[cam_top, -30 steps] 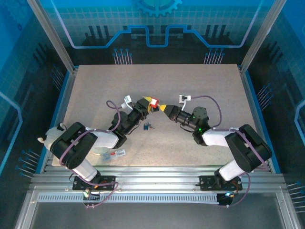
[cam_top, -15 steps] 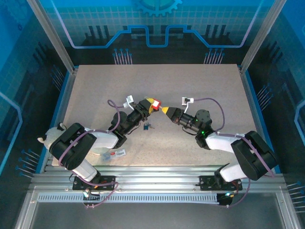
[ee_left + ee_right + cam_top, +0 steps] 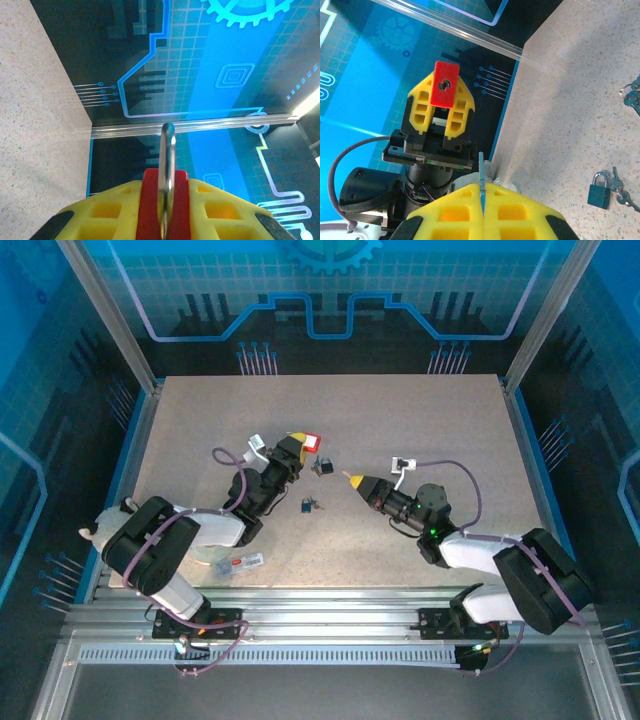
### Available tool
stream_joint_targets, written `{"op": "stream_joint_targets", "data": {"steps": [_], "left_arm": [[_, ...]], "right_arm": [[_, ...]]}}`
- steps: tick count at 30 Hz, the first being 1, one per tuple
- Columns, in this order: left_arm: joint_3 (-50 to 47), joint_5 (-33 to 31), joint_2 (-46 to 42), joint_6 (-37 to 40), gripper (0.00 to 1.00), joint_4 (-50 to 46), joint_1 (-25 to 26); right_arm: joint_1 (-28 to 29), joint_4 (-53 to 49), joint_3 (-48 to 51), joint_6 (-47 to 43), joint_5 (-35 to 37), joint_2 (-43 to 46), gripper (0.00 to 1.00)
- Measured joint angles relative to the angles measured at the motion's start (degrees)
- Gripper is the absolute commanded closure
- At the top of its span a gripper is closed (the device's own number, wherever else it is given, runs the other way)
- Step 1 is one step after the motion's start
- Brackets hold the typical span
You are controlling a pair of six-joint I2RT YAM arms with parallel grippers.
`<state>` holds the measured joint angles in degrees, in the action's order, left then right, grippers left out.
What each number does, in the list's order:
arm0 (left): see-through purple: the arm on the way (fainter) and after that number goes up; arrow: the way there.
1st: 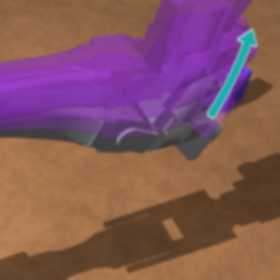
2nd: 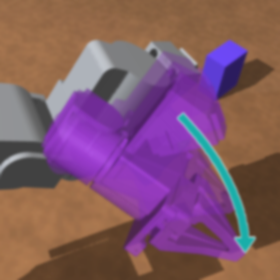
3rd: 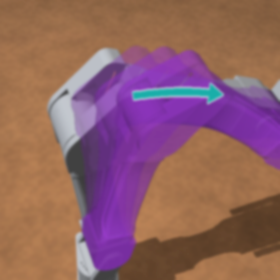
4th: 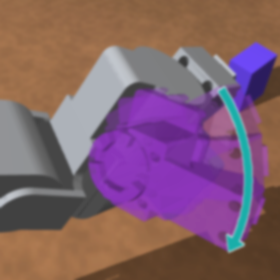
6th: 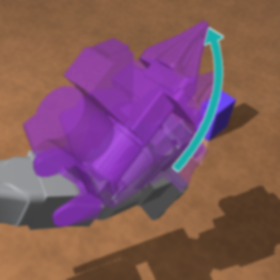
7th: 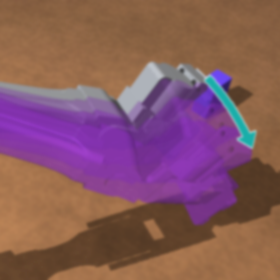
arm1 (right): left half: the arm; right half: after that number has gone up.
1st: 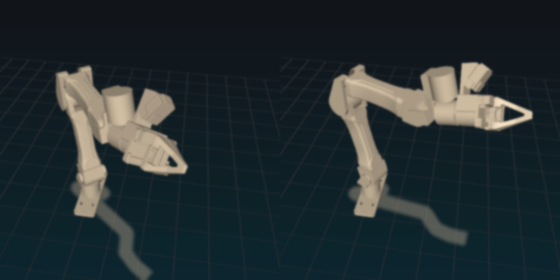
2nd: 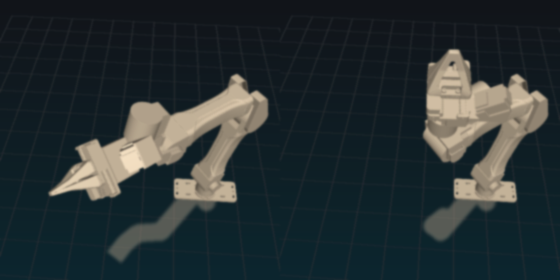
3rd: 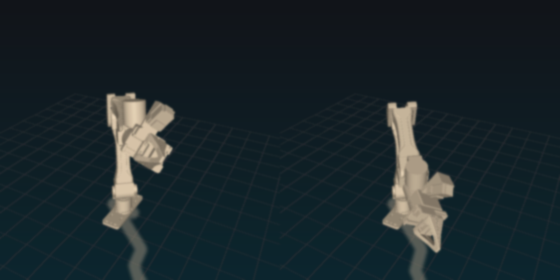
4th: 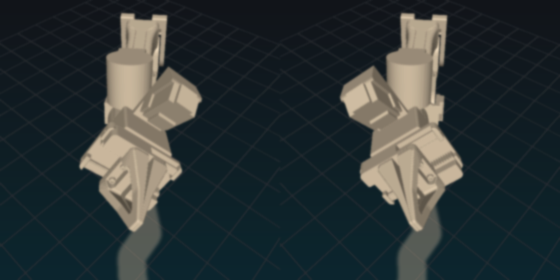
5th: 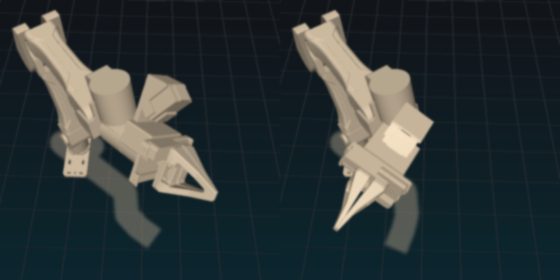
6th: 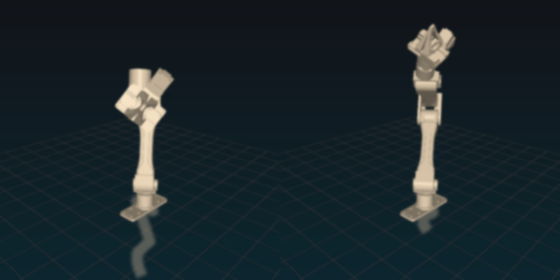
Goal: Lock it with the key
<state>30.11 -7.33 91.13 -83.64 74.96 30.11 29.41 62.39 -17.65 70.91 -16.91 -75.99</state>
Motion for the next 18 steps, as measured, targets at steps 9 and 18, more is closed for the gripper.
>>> {"op": "stream_joint_targets", "data": {"steps": [9, 18], "left_arm": [[1.8, 3.3, 4.6, 1.2, 1.0, 0.0, -0.4], [4.4, 10.7, 9.0, 5.8, 1.0, -5.1, -0.1]], "right_arm": [[-1.9, -15.5, -0.1, -7.1, 0.0, 16.2, 1.0], [-11.3, -37.8, -3.1, -16.7, -1.8, 32.8, 1.0]]}}
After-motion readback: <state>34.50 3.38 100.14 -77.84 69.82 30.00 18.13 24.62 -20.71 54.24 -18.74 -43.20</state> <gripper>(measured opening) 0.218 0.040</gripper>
